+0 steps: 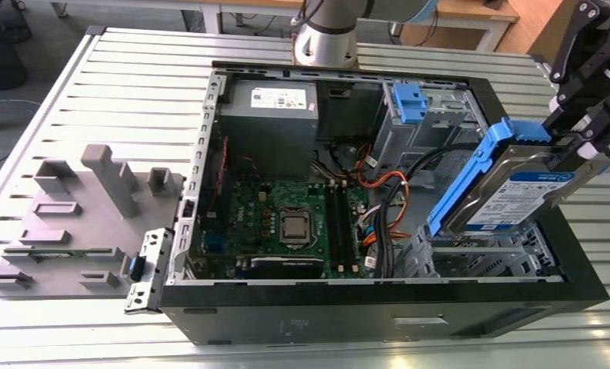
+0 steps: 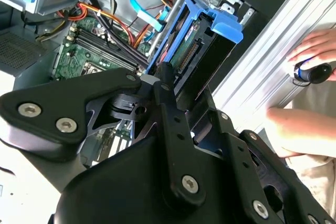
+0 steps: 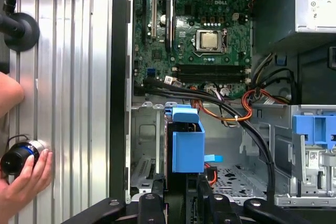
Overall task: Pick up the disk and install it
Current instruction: 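Insert the disk into the insertion slot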
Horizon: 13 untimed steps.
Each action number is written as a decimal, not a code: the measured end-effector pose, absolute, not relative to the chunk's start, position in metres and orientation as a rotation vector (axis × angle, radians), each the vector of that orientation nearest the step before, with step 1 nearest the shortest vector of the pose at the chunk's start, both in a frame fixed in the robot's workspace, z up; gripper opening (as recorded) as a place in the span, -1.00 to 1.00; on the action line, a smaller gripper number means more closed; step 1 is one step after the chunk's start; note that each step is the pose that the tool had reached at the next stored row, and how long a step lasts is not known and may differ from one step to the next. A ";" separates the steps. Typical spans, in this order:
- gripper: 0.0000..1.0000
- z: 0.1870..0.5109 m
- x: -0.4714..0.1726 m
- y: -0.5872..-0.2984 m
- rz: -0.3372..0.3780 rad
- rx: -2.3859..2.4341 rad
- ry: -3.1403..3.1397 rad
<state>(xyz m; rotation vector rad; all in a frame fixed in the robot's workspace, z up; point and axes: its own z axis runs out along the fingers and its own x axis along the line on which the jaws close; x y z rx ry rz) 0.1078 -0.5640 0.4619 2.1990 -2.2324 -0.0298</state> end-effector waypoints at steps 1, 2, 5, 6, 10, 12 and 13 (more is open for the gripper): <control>-0.31 0.461 0.109 -0.564 -0.030 2.199 -2.232; -0.31 0.461 0.109 -0.564 -0.030 2.199 -2.232; -0.31 0.459 0.110 -0.564 -0.030 2.199 -2.232; -0.31 0.459 0.110 -0.564 -0.030 2.199 -2.232; -0.31 0.457 0.110 -0.566 -0.030 2.195 -2.237; -0.31 0.457 0.110 -0.566 -0.030 2.191 -2.240; -0.31 0.457 0.110 -0.567 -0.029 2.189 -2.242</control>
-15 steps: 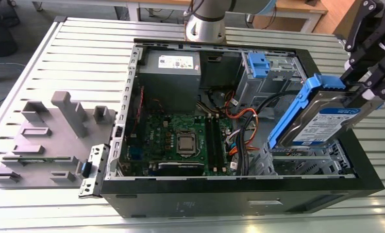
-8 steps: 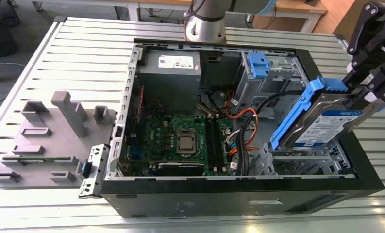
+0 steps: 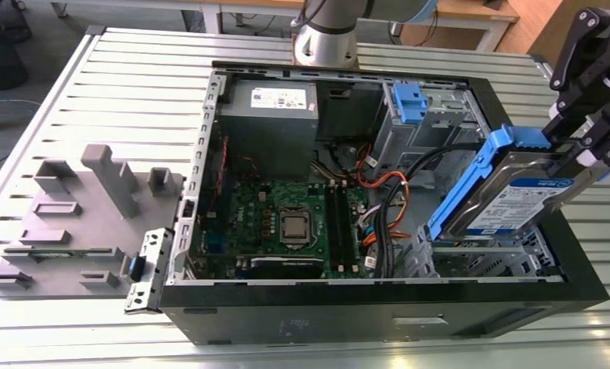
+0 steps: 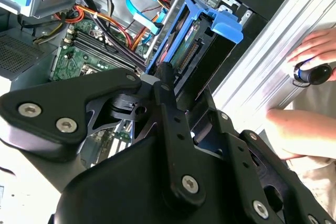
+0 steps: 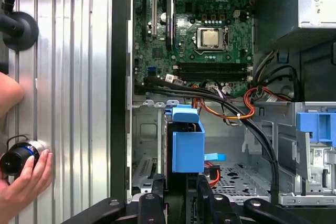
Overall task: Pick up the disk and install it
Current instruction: 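Insert the disk into the insertion slot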
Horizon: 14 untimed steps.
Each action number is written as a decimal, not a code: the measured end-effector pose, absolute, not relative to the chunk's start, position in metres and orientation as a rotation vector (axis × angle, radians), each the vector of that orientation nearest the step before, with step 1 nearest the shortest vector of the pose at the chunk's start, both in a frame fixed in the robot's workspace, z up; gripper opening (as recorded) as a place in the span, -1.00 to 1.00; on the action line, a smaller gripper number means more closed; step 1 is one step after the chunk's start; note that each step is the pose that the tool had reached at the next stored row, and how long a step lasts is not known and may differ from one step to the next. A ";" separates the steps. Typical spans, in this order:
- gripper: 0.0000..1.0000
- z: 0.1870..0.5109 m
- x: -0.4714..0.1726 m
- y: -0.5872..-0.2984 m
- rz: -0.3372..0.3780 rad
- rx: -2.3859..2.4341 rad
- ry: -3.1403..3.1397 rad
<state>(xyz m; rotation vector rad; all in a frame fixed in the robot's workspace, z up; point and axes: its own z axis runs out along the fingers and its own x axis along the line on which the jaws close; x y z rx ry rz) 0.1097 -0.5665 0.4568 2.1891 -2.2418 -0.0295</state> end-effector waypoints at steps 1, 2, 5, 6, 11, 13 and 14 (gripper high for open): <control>-0.31 0.456 0.110 -0.567 -0.030 2.187 -2.244; -0.31 0.456 0.110 -0.567 -0.030 2.185 -2.246; -0.31 0.454 0.110 -0.567 -0.030 2.173 -2.258; -0.31 0.453 0.110 -0.567 -0.030 2.172 -2.259; -0.31 0.452 0.110 -0.567 -0.030 2.169 -2.262; -0.31 0.451 0.110 -0.567 -0.030 2.169 -2.262; -0.31 0.451 0.110 -0.567 -0.030 2.169 -2.262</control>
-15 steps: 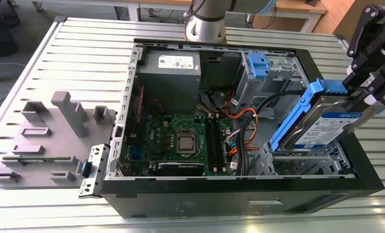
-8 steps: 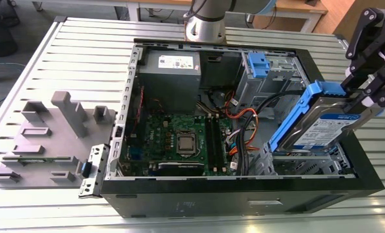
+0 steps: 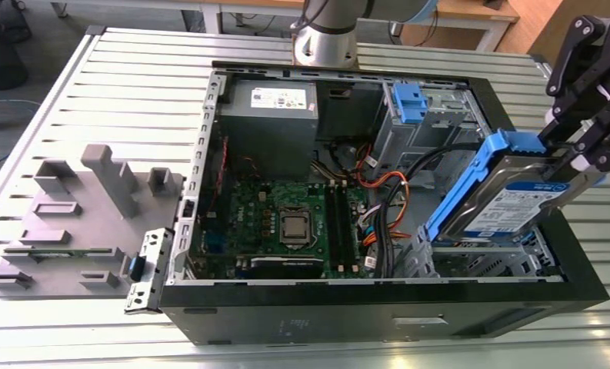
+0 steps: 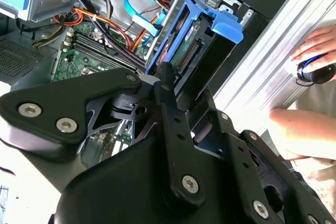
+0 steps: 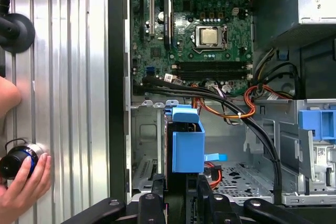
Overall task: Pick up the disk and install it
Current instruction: 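Insert the disk into the insertion slot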
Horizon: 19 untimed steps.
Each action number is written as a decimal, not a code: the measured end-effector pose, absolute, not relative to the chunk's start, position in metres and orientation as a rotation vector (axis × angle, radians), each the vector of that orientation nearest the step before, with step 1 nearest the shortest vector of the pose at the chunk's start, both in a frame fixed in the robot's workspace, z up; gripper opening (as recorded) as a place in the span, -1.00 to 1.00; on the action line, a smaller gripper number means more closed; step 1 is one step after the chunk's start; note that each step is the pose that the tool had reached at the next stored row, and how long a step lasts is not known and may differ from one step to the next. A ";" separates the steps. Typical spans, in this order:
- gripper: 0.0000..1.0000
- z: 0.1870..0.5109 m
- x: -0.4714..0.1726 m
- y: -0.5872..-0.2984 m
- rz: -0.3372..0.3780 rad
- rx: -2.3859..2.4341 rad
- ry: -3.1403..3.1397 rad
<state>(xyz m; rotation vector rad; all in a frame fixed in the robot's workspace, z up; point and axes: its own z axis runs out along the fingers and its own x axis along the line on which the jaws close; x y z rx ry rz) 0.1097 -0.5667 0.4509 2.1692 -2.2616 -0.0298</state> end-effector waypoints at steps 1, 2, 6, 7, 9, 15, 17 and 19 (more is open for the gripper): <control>-0.31 0.450 0.110 -0.567 -0.030 2.169 -2.262; -0.31 0.449 0.110 -0.567 -0.030 2.169 -2.262; -0.31 0.446 0.110 -0.567 -0.030 2.169 -2.262; -0.31 0.445 0.110 -0.567 -0.030 2.169 -2.262; -0.31 0.443 0.110 -0.567 -0.030 2.169 -2.262; -0.31 0.437 0.110 -0.567 -0.030 2.169 -2.262; -0.31 0.434 0.110 -0.567 -0.030 2.169 -2.262; -0.31 0.432 0.110 -0.567 -0.030 2.169 -2.262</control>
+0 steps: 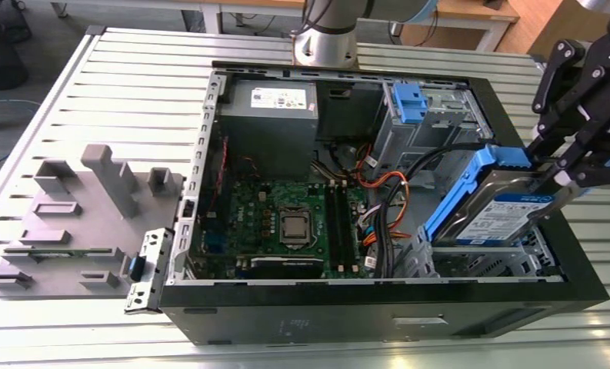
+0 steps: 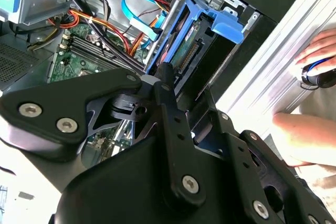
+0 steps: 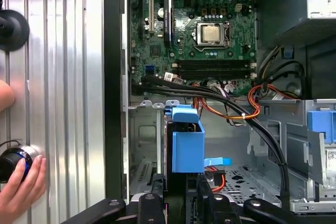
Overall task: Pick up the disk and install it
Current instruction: 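Insert the disk into the insertion slot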
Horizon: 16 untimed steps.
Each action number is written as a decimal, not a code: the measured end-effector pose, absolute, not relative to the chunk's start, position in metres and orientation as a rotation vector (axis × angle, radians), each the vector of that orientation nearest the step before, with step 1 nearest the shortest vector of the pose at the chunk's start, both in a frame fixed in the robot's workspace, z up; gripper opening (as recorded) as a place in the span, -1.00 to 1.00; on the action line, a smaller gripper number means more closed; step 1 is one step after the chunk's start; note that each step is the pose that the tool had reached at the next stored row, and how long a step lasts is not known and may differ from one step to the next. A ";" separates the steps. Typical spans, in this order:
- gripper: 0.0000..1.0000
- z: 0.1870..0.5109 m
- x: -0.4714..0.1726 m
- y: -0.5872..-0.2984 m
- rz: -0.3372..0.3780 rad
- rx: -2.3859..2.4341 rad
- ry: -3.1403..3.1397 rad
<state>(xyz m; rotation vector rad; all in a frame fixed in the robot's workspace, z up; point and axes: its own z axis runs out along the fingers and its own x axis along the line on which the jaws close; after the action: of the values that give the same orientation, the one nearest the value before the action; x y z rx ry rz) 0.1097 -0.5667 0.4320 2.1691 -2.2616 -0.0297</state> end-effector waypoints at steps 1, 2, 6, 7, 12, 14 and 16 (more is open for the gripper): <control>-0.31 0.431 0.110 -0.567 -0.030 2.169 -2.262; -0.31 0.429 0.110 -0.567 -0.030 2.169 -2.262; -0.31 0.424 0.109 -0.567 -0.030 2.169 -2.262; -0.31 0.422 0.109 -0.567 -0.029 2.169 -2.261; -0.31 0.415 0.109 -0.567 -0.028 2.168 -2.261; -0.31 0.411 0.109 -0.567 -0.027 2.168 -2.261; -0.31 0.408 0.109 -0.567 -0.026 2.168 -2.260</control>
<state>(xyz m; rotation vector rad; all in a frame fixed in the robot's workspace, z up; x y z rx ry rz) 0.1090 -0.5673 0.4076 2.1677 -2.2601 -0.0263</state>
